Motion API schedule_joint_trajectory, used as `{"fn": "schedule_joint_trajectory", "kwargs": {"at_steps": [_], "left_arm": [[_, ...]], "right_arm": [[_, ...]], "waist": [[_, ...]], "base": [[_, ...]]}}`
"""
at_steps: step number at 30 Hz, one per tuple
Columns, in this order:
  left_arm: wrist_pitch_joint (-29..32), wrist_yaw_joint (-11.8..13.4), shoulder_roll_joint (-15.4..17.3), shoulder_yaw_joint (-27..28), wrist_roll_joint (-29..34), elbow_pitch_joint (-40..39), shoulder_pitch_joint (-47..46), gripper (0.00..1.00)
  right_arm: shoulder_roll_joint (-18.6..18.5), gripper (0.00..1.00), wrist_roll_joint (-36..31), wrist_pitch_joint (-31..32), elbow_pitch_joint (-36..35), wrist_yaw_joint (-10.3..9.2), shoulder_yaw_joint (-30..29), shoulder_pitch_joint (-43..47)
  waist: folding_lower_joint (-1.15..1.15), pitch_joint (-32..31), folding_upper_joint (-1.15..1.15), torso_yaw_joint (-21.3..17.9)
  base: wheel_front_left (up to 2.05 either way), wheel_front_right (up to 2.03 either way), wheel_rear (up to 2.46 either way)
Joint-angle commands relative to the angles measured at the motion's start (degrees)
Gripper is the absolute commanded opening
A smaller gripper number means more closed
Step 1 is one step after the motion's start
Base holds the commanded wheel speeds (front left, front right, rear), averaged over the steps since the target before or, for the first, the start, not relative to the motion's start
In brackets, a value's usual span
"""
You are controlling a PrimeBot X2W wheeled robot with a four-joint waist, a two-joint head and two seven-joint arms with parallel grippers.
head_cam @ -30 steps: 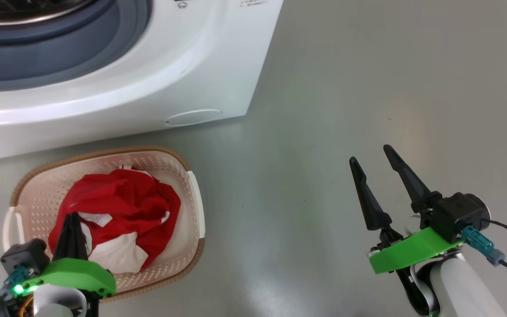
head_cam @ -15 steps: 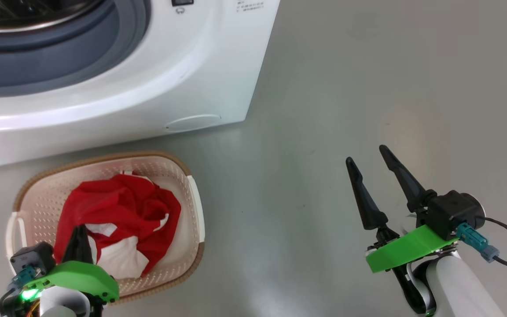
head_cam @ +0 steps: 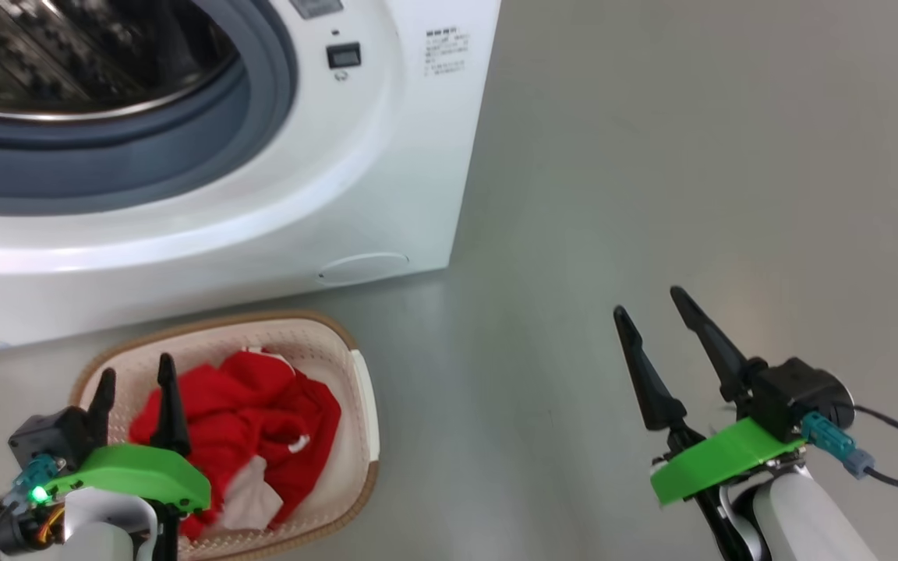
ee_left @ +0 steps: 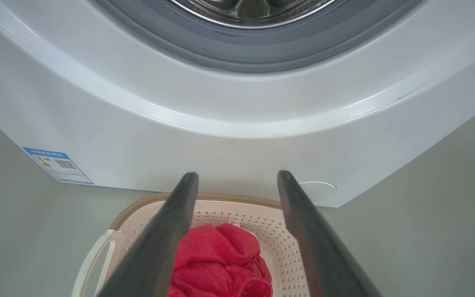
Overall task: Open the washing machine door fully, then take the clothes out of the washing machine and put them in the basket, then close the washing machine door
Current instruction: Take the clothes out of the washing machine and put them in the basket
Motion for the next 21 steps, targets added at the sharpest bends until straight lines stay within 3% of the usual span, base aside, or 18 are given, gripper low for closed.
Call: {"fn": "schedule_joint_trajectory", "kwargs": {"at_steps": [1, 15, 21], "left_arm": [[-0.5, -0.1, 1.0, 0.7, 1.1, -3.3, 1.8, 1.0], [-0.5, 1.9, 1.0, -6.1, 2.9, -24.2, 9.4, 1.0], [2.8, 2.8, 1.3, -7.6, 4.5, -31.7, 14.4, 1.0]], "right_arm": [[-0.2, 1.0, 0.6, -0.6, -0.8, 0.36, 0.7, 1.3], [-0.2, 1.0, -0.8, 0.2, -0.5, 0.36, -2.2, 5.4], [-0.2, 1.0, -1.4, 1.2, -1.3, 0.36, -2.9, 7.3]], "waist": [[0.0, -2.6, 0.0, 1.2], [0.0, -11.0, 0.0, 4.0], [0.0, -14.0, 0.0, 4.6]], "base": [[0.0, 0.0, 0.0], [0.0, 0.0, 0.0], [0.0, 0.0, 0.0]]}}
